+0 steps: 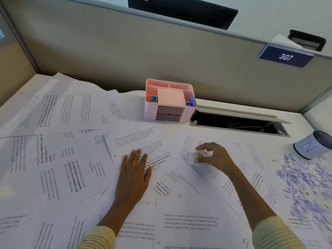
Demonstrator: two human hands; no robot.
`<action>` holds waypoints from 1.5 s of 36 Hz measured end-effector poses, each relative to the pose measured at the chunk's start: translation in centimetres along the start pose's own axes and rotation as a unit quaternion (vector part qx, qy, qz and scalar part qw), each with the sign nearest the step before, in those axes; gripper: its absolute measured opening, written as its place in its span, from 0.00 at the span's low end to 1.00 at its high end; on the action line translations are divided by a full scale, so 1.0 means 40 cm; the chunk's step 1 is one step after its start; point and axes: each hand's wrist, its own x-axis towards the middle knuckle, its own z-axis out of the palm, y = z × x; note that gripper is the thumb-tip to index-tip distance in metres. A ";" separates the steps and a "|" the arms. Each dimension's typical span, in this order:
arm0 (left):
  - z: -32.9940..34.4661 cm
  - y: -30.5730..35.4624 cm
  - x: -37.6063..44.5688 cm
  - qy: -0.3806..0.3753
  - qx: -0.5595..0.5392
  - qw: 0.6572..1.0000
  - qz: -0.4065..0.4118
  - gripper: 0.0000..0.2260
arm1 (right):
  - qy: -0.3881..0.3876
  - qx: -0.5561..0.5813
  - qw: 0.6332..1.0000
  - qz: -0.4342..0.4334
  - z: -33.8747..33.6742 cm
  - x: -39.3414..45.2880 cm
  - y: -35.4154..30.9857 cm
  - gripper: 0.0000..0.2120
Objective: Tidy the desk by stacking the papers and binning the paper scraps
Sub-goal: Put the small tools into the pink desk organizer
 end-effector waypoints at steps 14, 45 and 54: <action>-0.008 0.003 -0.003 0.000 -0.011 1.000 0.002 0.30 | 0.033 -0.008 0.999 -0.014 0.024 -0.007 0.001 0.26; 0.010 -0.004 -0.004 -0.005 -0.021 1.000 0.000 0.26 | 0.199 0.109 0.967 -0.112 -0.010 0.296 -0.307 0.25; 0.017 -0.007 -0.006 0.005 -0.024 1.000 0.003 0.27 | 0.211 0.089 0.967 -0.112 -0.010 0.352 -0.337 0.24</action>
